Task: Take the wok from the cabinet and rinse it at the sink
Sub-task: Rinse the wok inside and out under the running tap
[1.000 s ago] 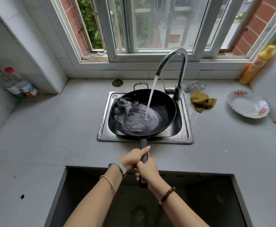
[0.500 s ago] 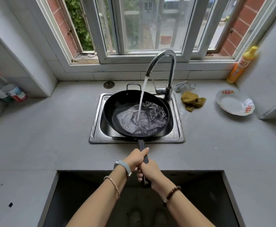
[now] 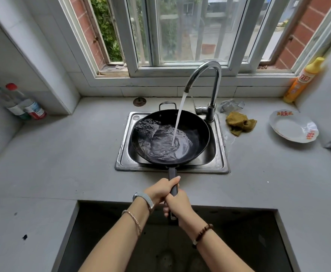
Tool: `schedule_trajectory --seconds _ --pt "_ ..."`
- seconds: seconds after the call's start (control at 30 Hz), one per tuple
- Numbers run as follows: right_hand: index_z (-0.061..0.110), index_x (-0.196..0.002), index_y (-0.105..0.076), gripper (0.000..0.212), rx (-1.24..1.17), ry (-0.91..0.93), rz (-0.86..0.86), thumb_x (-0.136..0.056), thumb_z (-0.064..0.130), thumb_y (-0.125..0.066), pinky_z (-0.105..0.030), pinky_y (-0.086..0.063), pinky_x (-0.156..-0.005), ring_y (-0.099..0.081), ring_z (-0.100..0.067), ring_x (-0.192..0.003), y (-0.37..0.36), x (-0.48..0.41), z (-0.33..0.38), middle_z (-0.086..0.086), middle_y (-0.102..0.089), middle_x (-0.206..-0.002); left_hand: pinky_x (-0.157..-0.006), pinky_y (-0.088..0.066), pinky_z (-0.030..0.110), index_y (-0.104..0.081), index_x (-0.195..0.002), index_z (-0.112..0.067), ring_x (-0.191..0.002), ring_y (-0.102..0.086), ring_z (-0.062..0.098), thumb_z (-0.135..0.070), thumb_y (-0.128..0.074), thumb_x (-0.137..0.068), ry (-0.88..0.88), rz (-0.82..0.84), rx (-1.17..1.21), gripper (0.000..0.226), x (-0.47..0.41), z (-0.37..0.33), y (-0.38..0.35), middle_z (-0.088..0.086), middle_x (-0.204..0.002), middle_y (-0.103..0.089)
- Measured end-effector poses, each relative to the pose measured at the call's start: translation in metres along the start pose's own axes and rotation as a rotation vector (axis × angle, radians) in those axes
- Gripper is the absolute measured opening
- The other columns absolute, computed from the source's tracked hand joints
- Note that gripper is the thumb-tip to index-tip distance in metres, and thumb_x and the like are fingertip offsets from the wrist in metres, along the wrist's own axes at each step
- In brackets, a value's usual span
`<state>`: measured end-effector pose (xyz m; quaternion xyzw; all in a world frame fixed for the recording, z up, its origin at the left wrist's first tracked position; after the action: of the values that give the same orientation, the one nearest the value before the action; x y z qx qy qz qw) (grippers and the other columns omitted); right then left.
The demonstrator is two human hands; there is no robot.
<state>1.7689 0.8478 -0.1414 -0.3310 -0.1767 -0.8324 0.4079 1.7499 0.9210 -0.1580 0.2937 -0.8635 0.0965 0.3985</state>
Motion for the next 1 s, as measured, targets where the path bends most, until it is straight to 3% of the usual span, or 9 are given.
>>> schedule_trajectory --seconds 0.13,0.27,0.37,0.5,0.6,0.77,0.9,1.0 --pt "0.006 -0.082 -0.047 0.015 -0.1 -0.065 0.078 -0.095 0.012 -0.043 -0.025 -0.038 -0.041 -0.041 -0.012 -0.038 0.008 0.005 -0.006 -0.004 -0.044 -0.051 -0.053 -0.04 0.025 -0.056 -0.087 -0.001 -0.057 -0.05 0.015 -0.039 -0.049 -0.098 -0.019 -0.086 -0.132 0.04 -0.002 -0.006 -0.007 0.005 -0.067 -0.054" --pt "0.008 -0.08 -0.043 0.016 -0.143 -0.066 0.109 -0.095 0.005 -0.039 -0.021 -0.034 -0.038 -0.036 -0.011 -0.039 0.015 0.009 -0.005 -0.004 -0.039 -0.053 -0.045 -0.033 0.022 -0.049 -0.073 -0.008 -0.055 -0.046 0.011 -0.037 -0.044 -0.1 -0.022 -0.135 -0.205 0.04 0.002 -0.012 -0.012 0.001 -0.066 -0.05" --pt "0.009 -0.08 -0.042 0.016 -0.162 -0.073 0.114 -0.095 0.004 -0.038 -0.02 -0.033 -0.036 -0.035 -0.01 -0.038 0.019 0.01 -0.006 -0.003 -0.038 -0.052 -0.047 -0.033 0.023 -0.047 -0.068 -0.011 -0.057 -0.046 0.011 -0.036 -0.044 -0.1 -0.023 -0.158 -0.239 0.041 0.004 -0.014 -0.016 0.001 -0.067 -0.05" --pt "0.01 -0.081 -0.041 0.018 -0.221 -0.072 0.12 -0.097 0.004 -0.036 -0.019 -0.03 -0.035 -0.033 -0.008 -0.037 0.019 0.013 -0.005 -0.003 -0.038 -0.052 -0.066 -0.042 0.027 -0.059 -0.094 0.0 -0.078 -0.057 0.025 -0.036 -0.048 -0.098 -0.023 -0.184 -0.253 0.038 0.004 -0.015 -0.016 0.011 -0.087 -0.06" --pt "0.01 -0.078 -0.04 0.02 -0.287 -0.071 0.135 -0.096 0.002 -0.035 -0.017 -0.029 -0.035 -0.031 -0.008 -0.035 0.011 0.014 -0.002 -0.001 -0.038 -0.049 -0.068 -0.044 0.029 -0.057 -0.094 -0.003 -0.084 -0.061 0.029 -0.037 -0.053 -0.095 -0.006 -0.212 -0.256 0.034 0.008 -0.015 -0.009 0.014 -0.093 -0.063" --pt "0.012 -0.079 -0.04 0.018 -0.408 -0.072 0.168 -0.096 0.009 -0.038 -0.016 -0.028 -0.034 -0.03 -0.007 -0.034 -0.013 0.014 0.004 -0.001 -0.034 -0.051 -0.036 -0.034 0.018 -0.056 -0.072 -0.004 -0.035 -0.043 0.018 -0.035 -0.059 -0.091 0.066 -0.303 -0.258 0.037 0.024 -0.019 0.015 0.009 -0.061 -0.055" --pt "0.012 -0.084 -0.041 0.012 -0.518 -0.076 0.197 -0.096 0.011 -0.043 -0.014 -0.028 -0.033 -0.03 -0.005 -0.031 -0.031 0.012 0.009 0.0 -0.034 -0.049 -0.031 -0.034 0.014 -0.069 -0.095 0.004 -0.016 -0.03 0.013 -0.033 -0.06 -0.089 0.104 -0.31 -0.224 0.039 0.036 -0.021 0.027 0.014 -0.065 -0.058" --pt "0.013 -0.076 -0.041 0.022 -0.609 -0.082 0.25 -0.098 0.01 -0.042 -0.012 -0.027 -0.031 -0.03 -0.003 -0.029 -0.043 0.017 0.018 0.002 -0.032 -0.046 -0.029 -0.033 0.013 -0.071 -0.097 0.006 -0.015 -0.028 0.012 -0.027 -0.06 -0.088 0.087 -0.342 -0.2 0.036 0.046 -0.028 0.037 0.008 -0.051 -0.056"
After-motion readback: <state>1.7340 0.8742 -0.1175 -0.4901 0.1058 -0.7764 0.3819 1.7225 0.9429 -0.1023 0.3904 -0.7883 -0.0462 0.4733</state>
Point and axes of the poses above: each hand's wrist, its own x-axis away from the middle knuckle, its own y-axis out of the back of the hand, z = x × y, the point moved 9 cm from there along -x, towards the middle knuckle
